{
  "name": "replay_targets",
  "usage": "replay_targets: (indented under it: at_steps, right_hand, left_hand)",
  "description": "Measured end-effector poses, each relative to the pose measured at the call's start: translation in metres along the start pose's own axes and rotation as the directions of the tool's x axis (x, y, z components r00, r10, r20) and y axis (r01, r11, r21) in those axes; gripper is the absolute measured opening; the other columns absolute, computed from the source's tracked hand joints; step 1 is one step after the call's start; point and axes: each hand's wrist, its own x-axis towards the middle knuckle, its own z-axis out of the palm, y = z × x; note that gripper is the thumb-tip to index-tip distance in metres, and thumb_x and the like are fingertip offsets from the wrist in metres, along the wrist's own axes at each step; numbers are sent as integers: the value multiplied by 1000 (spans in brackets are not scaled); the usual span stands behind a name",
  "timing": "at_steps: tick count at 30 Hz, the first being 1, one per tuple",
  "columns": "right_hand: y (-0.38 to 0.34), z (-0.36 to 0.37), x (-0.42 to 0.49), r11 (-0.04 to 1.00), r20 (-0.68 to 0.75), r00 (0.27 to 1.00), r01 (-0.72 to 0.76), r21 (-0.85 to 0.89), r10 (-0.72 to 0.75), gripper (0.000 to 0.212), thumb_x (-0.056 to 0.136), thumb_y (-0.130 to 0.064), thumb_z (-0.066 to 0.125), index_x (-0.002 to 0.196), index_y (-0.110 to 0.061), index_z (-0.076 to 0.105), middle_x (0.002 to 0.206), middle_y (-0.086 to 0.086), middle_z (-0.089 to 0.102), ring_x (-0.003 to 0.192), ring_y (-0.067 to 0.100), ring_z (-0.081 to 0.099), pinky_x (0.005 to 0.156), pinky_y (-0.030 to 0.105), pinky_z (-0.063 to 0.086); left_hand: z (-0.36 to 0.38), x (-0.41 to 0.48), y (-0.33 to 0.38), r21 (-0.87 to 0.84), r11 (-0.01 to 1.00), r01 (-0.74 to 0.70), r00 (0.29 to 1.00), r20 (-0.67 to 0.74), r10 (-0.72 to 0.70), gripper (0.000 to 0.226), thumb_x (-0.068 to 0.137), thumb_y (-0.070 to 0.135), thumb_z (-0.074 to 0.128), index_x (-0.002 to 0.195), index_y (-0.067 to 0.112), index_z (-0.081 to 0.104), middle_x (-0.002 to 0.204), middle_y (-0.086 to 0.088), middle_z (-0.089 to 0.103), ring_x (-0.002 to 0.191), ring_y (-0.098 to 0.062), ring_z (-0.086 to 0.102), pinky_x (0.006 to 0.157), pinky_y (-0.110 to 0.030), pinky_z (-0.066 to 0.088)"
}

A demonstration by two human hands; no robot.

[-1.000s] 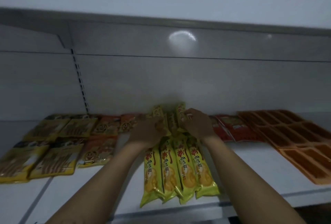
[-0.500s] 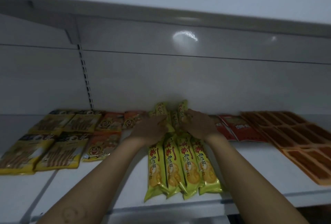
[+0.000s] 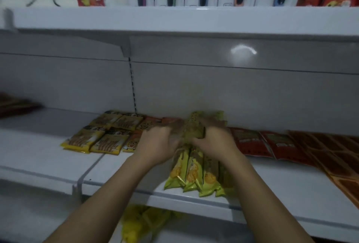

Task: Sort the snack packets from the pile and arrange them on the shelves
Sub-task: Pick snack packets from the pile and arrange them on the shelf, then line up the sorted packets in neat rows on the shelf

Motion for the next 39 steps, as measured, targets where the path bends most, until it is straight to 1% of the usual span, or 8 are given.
replay_targets:
  at_steps: [2,6,10,14,21,26,34,39]
  right_hand:
    - [-16,10,-4,997,27,998,61,43,-62,67,83,-45,70,143,-31,45,137,4,57,125,28,53,98,34,47]
    - [-64,37,-10,979,62,981,175,108,-182,72,83,-51,69,146,-30,40,143,2,51,130,27,46,106,39,40]
    - [-120,62,-11,941,94,945,296,167,-314,71,87,-50,66,149,-31,36,151,-3,41,138,23,33,112,39,28]
    - [-174,88,-13,904,146,901,377,204,-408,68,88,-45,67,148,-32,37,150,-5,42,136,22,35,111,39,32]
    - [-287,144,-15,844,191,831,472,254,-522,70,87,-49,66,148,-30,37,149,-4,43,137,20,36,111,40,35]
    - [-377,189,-16,802,203,786,522,290,-584,70,88,-48,65,149,-30,36,152,-5,41,139,20,34,114,39,30]
    - [-492,248,-11,782,228,754,553,287,-616,69,90,-47,64,150,-30,33,152,-3,40,140,20,33,114,39,29]
    - [-546,279,8,770,237,734,584,259,-637,69,89,-48,64,149,-31,35,150,-4,42,139,20,35,114,40,30]
  left_hand:
    - [-6,-20,-15,36,998,54,998,-25,-53,44,93,52,51,125,22,55,116,-5,64,109,-30,58,84,-40,48]
    - [-26,-68,-51,33,987,160,984,-78,-157,58,88,60,42,136,30,53,128,3,62,115,-23,57,89,-43,50]
    - [-51,-110,-88,24,954,300,940,-179,-291,51,92,53,51,137,29,53,127,4,65,115,-21,59,92,-40,48]
    - [-72,-149,-128,22,902,431,879,-234,-415,47,94,46,55,138,30,51,134,4,59,123,-21,53,99,-42,44]
    - [-108,-218,-218,-41,815,579,773,-291,-564,47,95,50,53,138,32,49,138,6,56,126,-17,51,104,-45,44]
    - [-144,-262,-295,-80,780,621,727,-314,-611,49,95,47,55,139,29,50,138,2,56,129,-18,49,105,-46,42]
    - [-180,-309,-399,-56,752,657,706,-304,-640,48,96,49,52,139,31,49,139,4,55,128,-16,49,104,-44,42]
    - [-196,-316,-455,-47,735,676,691,-306,-655,48,96,50,51,140,32,47,137,4,56,126,-16,50,102,-37,42]
